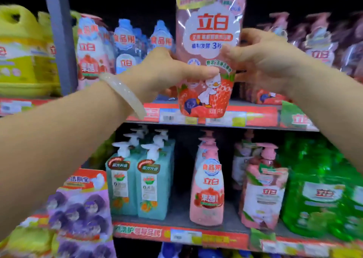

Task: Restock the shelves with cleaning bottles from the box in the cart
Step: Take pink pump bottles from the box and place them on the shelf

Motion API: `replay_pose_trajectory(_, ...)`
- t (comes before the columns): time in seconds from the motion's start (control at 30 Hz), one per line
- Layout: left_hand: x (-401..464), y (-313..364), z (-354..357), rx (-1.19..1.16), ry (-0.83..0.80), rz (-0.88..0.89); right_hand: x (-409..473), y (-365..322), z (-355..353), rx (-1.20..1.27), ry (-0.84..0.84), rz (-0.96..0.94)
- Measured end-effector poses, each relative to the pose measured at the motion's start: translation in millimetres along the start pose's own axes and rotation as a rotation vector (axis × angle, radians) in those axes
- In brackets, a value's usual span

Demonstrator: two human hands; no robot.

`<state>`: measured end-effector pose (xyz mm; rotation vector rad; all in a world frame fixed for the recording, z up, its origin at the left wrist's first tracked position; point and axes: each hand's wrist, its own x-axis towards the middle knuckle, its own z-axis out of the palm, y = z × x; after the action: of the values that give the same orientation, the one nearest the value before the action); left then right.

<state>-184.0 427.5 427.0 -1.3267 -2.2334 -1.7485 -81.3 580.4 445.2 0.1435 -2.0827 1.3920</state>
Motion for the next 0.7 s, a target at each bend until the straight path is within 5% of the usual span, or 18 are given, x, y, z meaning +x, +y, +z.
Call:
replay_pose_trajectory(0.37,101,35,133,-0.132,-0.024,0.044,32,32,-145,-0.018,0.093,0.036)
replay_pose_trajectory(0.7,135,19,194,-0.116,-0.074,0.042,38,83,-200,0.040,0.107,0.122)
